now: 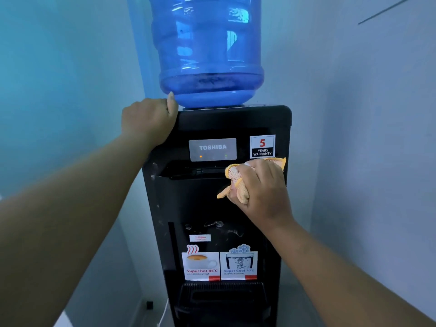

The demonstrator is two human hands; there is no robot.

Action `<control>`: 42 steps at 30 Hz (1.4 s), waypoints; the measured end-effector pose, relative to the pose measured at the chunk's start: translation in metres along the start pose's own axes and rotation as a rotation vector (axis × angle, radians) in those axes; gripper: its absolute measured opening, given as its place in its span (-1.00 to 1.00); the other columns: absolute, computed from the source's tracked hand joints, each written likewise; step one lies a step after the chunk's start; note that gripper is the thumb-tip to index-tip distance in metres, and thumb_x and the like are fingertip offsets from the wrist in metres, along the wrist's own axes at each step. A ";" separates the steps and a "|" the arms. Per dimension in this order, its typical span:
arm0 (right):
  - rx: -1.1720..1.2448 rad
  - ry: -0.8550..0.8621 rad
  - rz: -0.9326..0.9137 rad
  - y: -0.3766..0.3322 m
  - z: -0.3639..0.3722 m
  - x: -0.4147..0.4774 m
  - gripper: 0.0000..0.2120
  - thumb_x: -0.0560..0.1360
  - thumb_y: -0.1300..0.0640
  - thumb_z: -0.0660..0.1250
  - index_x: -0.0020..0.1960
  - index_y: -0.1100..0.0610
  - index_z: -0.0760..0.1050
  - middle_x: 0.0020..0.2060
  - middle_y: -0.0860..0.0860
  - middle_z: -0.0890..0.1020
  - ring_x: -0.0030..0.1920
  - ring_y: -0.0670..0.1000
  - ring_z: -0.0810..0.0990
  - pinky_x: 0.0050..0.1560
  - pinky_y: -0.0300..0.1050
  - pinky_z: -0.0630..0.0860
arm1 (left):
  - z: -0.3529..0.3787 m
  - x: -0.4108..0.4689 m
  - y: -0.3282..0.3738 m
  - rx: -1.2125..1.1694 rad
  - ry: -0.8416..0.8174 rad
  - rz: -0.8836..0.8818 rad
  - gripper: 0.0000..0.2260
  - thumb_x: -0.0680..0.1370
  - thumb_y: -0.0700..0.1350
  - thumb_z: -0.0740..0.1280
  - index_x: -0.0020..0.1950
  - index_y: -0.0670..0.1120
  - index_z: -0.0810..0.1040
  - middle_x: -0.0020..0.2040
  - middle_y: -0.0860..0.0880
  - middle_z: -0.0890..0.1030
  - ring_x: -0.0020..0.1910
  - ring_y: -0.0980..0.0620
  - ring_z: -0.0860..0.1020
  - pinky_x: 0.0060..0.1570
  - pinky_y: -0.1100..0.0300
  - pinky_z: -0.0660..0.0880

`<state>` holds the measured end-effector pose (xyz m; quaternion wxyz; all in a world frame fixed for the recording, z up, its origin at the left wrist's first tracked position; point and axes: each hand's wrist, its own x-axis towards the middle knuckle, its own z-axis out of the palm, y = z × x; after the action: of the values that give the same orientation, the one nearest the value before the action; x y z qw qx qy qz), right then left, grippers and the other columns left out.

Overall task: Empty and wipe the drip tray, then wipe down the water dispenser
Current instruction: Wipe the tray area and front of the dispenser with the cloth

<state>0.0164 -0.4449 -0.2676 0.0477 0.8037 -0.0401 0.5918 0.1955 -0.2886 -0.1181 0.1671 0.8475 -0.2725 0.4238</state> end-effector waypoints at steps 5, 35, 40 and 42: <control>-0.010 -0.018 -0.008 -0.006 -0.011 -0.009 -0.69 0.45 -0.02 0.28 0.04 0.19 0.56 -0.10 0.14 0.56 -0.07 0.14 0.51 -0.01 0.03 0.46 | -0.016 -0.017 0.003 0.004 -0.051 -0.006 -0.50 0.67 0.19 -0.16 -0.10 -0.04 0.45 -0.02 -0.22 0.61 -0.05 -0.24 0.50 -0.13 0.01 0.35; -0.025 -0.174 -0.131 0.092 0.041 -0.094 -0.49 0.65 0.12 0.10 0.48 0.39 0.14 0.51 0.28 0.11 0.54 0.28 0.05 0.55 -0.03 0.05 | 0.048 -0.129 0.028 -0.206 0.306 0.145 -0.70 0.62 -0.05 0.12 -0.13 -0.17 0.55 -0.18 -0.13 0.53 -0.17 -0.15 0.38 -0.29 0.00 0.25; 0.098 -0.131 -0.092 0.112 0.061 -0.062 -0.22 0.54 -0.10 0.26 0.57 0.22 -0.01 0.58 0.08 -0.01 0.57 0.19 -0.02 0.53 -0.14 0.09 | 0.065 -0.115 0.025 -0.171 0.313 0.168 -0.70 0.62 -0.02 0.10 -0.13 -0.17 0.50 -0.18 -0.13 0.47 -0.16 -0.14 0.35 -0.30 0.04 0.18; 0.117 -0.173 -0.036 0.103 0.064 -0.077 -0.11 0.46 -0.09 0.36 0.57 0.23 -0.03 0.58 0.11 -0.03 0.57 0.21 -0.04 0.52 -0.08 0.14 | 0.069 -0.107 0.026 -0.155 0.294 0.165 -0.69 0.61 -0.01 0.10 -0.12 -0.17 0.50 -0.18 -0.14 0.47 -0.15 -0.17 0.36 -0.30 0.02 0.20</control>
<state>0.0416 -0.5549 -0.3573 0.0078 0.8537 0.0047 0.5207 0.1707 -0.3108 -0.2438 0.2347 0.7358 -0.3455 0.5331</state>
